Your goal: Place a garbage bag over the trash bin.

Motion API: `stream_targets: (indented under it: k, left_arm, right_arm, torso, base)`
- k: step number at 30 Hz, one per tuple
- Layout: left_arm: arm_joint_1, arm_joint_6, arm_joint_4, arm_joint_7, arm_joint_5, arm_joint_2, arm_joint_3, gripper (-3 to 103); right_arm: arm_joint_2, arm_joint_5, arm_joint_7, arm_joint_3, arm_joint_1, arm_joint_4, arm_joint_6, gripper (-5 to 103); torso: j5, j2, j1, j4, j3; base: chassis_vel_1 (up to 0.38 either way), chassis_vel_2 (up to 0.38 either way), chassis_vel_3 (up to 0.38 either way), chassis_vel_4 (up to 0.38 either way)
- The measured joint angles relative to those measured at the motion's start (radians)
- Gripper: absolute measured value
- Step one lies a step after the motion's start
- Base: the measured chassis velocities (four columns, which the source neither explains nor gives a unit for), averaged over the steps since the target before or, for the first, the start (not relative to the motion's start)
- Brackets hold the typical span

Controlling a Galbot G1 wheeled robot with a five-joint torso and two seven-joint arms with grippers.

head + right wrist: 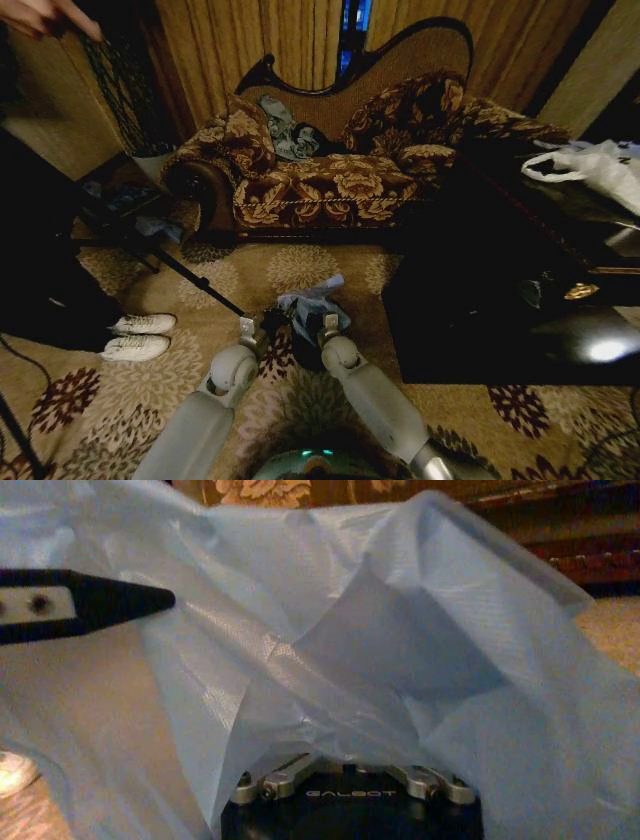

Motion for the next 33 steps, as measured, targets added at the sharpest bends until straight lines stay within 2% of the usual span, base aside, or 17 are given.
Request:
stream_targets:
  k: [3, 5, 8, 9, 12, 13, 15, 16, 19, 22, 25, 28, 30, 33]
  left_arm:
    - [-0.007, -0.004, 0.007, 0.001, 0.000, -0.005, 0.002, 3]
    - [-0.008, -0.005, 0.007, -0.002, -0.002, -0.007, 0.005, 1]
    - [-0.008, 0.024, -0.037, -0.054, -0.052, -0.005, 0.018, 0]
    - [-0.008, 0.024, -0.037, -0.054, -0.052, -0.005, 0.018, 0]
    - [-0.006, 0.083, -0.103, -0.149, -0.140, -0.001, 0.029, 0]
    - [-0.006, 0.083, -0.103, -0.149, -0.140, -0.001, 0.029, 0]
    - [0.001, 0.113, -0.138, -0.182, -0.188, 0.001, 0.031, 0]
    - [0.010, 0.141, -0.173, -0.212, -0.240, 0.002, 0.034, 0]
    - [0.023, 0.161, -0.203, -0.242, -0.306, 0.003, 0.037, 0]
    - [0.029, 0.161, -0.209, -0.240, -0.343, 0.002, 0.037, 0]
    - [0.020, 0.140, -0.198, -0.184, -0.375, -0.002, 0.031, 0]
    - [0.014, 0.124, -0.197, -0.153, -0.386, -0.002, 0.030, 0]
    - [0.013, 0.120, -0.197, -0.147, -0.386, -0.002, 0.030, 0]
    - [0.012, 0.091, -0.197, -0.106, -0.384, -0.001, 0.028, 0]
  right_arm:
    - [-0.005, -0.007, -0.006, 0.003, -0.007, 0.003, 0.010, 0]
    - [-0.006, -0.012, -0.008, 0.004, -0.009, 0.004, 0.014, 0]
    - [-0.008, -0.021, -0.009, 0.005, -0.009, 0.013, 0.021, 0]
    - [-0.008, -0.021, -0.009, 0.005, -0.009, 0.013, 0.021, 0]
    - [-0.008, -0.028, -0.009, 0.006, -0.002, 0.030, 0.028, 0]
    - [-0.008, -0.028, -0.009, 0.006, -0.002, 0.030, 0.028, 0]
    - [-0.006, -0.026, -0.008, 0.006, 0.006, 0.038, 0.033, 0]
    - [0.003, -0.026, -0.002, 0.004, 0.017, 0.037, 0.043, 0]
    - [0.019, -0.027, 0.005, -0.003, 0.035, 0.026, 0.056, 0]
    - [0.040, -0.027, 0.018, -0.013, 0.050, 0.013, 0.061, 0]
    - [0.076, -0.036, 0.030, -0.029, 0.071, -0.032, 0.064, 0]
    - [0.097, -0.067, 0.027, -0.025, 0.087, -0.088, 0.080, 0]
    - [0.100, -0.077, 0.025, -0.022, 0.091, -0.101, 0.084, 0]
    - [0.100, -0.108, 0.018, -0.012, 0.101, -0.131, 0.089, 0]
  torso:
    - [0.0000, 0.000, 0.000, 0.0000, 0.000]
    - [0.0000, 0.000, 0.000, 0.0000, 0.000]
    - [0.0000, 0.000, 0.000, 0.0000, 0.000]
    - [0.0000, 0.000, 0.000, 0.0000, 0.000]
    - [0.0000, 0.000, 0.000, -0.0001, 0.000]
    - [0.0000, 0.000, 0.000, -0.0001, 0.000]
    - [-0.0001, 0.000, 0.000, -0.0001, 0.000]
    - [-0.0001, 0.000, 0.000, -0.0001, 0.000]
    - [-0.0001, 0.000, 0.000, 0.0000, 0.000]
    - [-0.0001, 0.000, 0.000, 0.0001, 0.000]
    - [-0.0001, 0.000, 0.000, 0.0001, 0.000]
    - [-0.0001, 0.000, 0.000, 0.0001, 0.000]
    - [0.0000, 0.000, 0.000, 0.0002, 0.000]
    - [0.0000, 0.000, 0.000, 0.0000, 0.000]
  base:
    - [0.000, 0.000, 0.000, 0.000]
    - [0.000, 0.000, 0.000, 0.000]
    - [0.000, 0.000, 0.000, 0.000]
    - [0.000, 0.000, 0.000, 0.000]
    - [0.000, 0.000, 0.000, 0.000]
    - [0.000, 0.000, 0.000, 0.000]
    - [0.000, 0.000, 0.000, 0.000]
    - [0.000, 0.000, 0.000, 0.000]
    - [0.000, 0.000, 0.000, 0.000]
    - [0.000, 0.000, 0.000, 0.000]
    - [0.000, 0.000, 0.000, 0.000]
    - [0.000, 0.000, 0.000, 0.000]
    - [0.000, 0.000, 0.000, 0.000]
    - [0.000, 0.000, 0.000, 0.000]
